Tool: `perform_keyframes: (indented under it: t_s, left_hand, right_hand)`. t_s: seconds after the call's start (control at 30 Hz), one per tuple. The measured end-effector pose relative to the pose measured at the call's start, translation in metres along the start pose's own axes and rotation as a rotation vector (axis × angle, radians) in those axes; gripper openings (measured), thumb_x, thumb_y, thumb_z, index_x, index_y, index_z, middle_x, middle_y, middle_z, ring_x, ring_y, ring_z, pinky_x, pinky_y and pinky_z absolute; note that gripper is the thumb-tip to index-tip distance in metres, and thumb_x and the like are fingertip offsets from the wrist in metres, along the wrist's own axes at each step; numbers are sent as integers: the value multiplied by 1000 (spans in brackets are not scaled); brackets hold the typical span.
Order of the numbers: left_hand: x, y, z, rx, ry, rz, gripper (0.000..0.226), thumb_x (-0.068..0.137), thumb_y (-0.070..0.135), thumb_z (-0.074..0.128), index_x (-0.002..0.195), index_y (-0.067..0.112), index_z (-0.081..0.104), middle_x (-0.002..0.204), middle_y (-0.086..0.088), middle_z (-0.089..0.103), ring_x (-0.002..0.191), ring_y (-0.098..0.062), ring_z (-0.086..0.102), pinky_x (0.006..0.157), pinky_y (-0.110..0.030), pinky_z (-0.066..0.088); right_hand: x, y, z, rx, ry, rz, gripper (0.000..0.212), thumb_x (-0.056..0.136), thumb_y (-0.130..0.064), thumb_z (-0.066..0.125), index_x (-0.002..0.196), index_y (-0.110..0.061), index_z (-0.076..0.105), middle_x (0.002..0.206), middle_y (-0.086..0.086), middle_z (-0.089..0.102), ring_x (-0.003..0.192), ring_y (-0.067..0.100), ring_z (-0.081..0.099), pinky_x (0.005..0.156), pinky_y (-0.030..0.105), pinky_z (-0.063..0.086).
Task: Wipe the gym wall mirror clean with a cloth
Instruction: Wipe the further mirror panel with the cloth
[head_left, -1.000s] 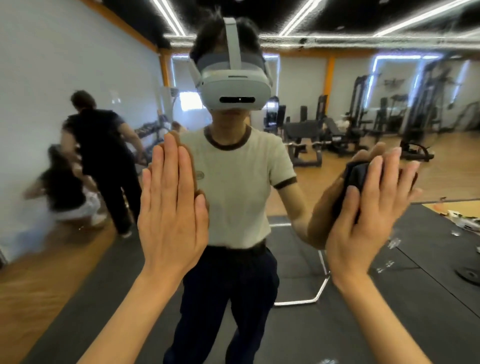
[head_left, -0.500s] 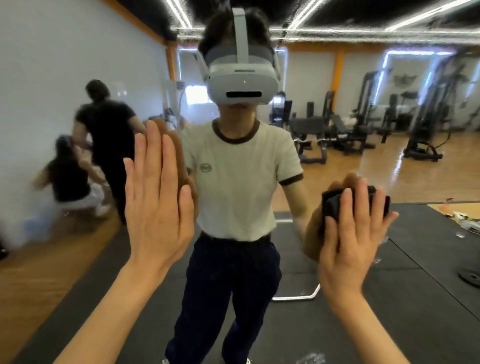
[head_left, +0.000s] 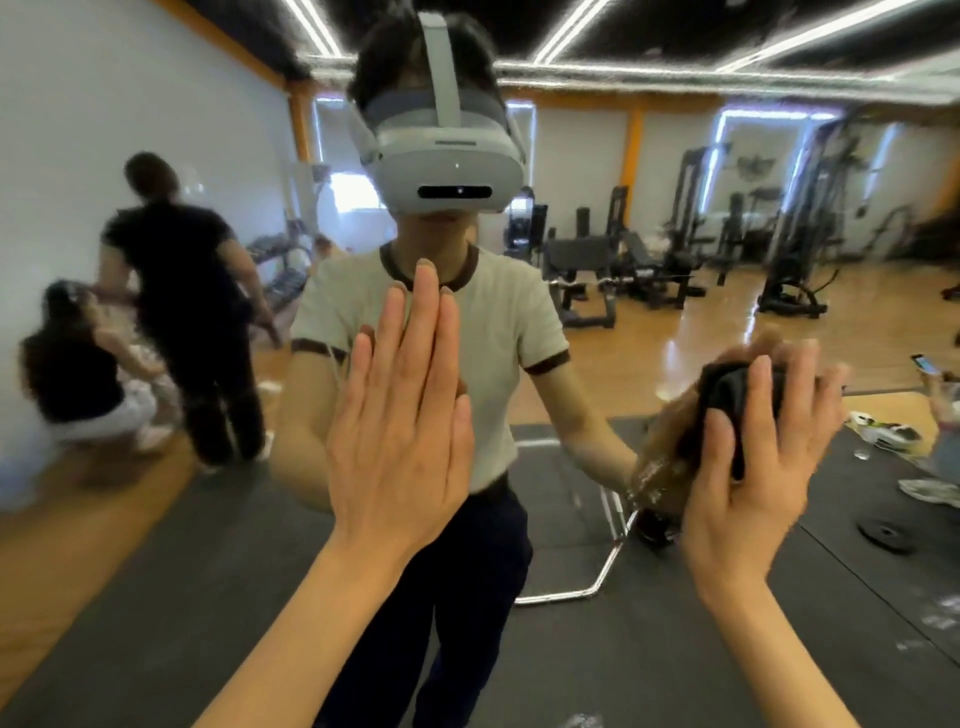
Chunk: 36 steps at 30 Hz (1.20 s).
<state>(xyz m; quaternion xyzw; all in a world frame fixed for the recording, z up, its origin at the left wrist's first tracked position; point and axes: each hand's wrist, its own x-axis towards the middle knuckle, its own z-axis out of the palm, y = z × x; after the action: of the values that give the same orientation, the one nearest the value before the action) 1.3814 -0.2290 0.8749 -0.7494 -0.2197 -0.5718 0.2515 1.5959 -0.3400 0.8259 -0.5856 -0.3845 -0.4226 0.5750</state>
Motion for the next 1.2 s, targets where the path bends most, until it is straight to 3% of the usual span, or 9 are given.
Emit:
perform_keyframes:
  t_s: [0.1, 0.23, 0.33, 0.47, 0.6, 0.73, 0.87, 1.07, 1.2]
  left_hand:
    - [-1, -1, 1, 25, -4, 12, 63, 101, 16, 35, 156, -1, 8, 164, -2, 3, 155, -17, -7, 127, -37, 1]
    - [-2, -1, 1, 21, -18, 12, 66, 101, 14, 39, 157, 2, 6, 165, -3, 1, 155, -17, -7, 127, -38, 2]
    - [-2, -2, 1, 13, -38, 9, 69, 100, 13, 42, 158, 3, 5, 166, -5, 0, 155, -19, -7, 127, -39, 2]
    - [-1, 0, 1, 21, -24, 21, 65, 102, 15, 36, 158, 1, 6, 165, -3, 1, 155, -21, -7, 127, -39, 3]
    - [-2, -1, 0, 8, -27, 31, 64, 103, 15, 35, 158, 2, 5, 166, -5, 0, 156, -22, -3, 127, -39, 3]
    - [-2, -1, -1, -1, -24, 31, 61, 106, 18, 30, 159, 3, 3, 166, -6, 1, 155, -22, 0, 127, -39, 4]
    - [-3, -3, -1, -8, -46, 44, 62, 107, 19, 29, 159, 4, 0, 167, -11, -7, 156, -24, -1, 127, -39, 3]
    - [-1, -2, -1, 3, -58, 43, 64, 104, 18, 30, 159, 1, 2, 167, -11, -14, 156, -26, -2, 127, -40, 2]
    - [-3, -2, 0, 22, -44, 49, 61, 106, 20, 27, 159, 1, 5, 167, -12, -6, 156, -26, 2, 127, -40, 2]
  right_hand:
    - [-10, -50, 25, 53, 35, 35, 44, 109, -18, 36, 149, 1, 36, 160, 15, 29, 154, 23, 4, 125, 52, -1]
    - [-19, -94, 48, 19, -78, -374, 41, 106, -16, 46, 146, -7, 39, 156, 4, 35, 155, 20, 8, 125, 48, 3]
    - [3, -50, 32, -67, -98, -549, 39, 109, -23, 44, 146, -12, 41, 158, -1, 30, 155, 20, 9, 122, 52, -1]
    - [26, 12, -2, -4, 31, -99, 39, 110, -18, 41, 147, -6, 44, 164, 14, 22, 153, 36, 13, 120, 68, 8]
    - [25, -33, 14, 114, 194, 242, 40, 109, -16, 43, 148, -7, 44, 160, 21, 31, 153, 35, 14, 121, 65, 10]
    - [1, -117, 49, 140, 5, -103, 38, 106, -12, 46, 142, 0, 50, 152, 26, 41, 149, 29, 18, 123, 55, 3]
    - [12, -98, 45, 49, -89, -454, 35, 110, -20, 42, 143, -6, 43, 150, 8, 44, 152, 20, 17, 123, 53, 11]
    - [39, -22, 8, 106, 150, 91, 39, 109, -16, 44, 144, 0, 46, 153, 18, 41, 150, 34, 23, 120, 65, 17]
    - [38, -67, 27, 125, 226, 248, 44, 109, -17, 42, 149, -1, 41, 160, 10, 34, 154, 28, 15, 126, 54, 8]
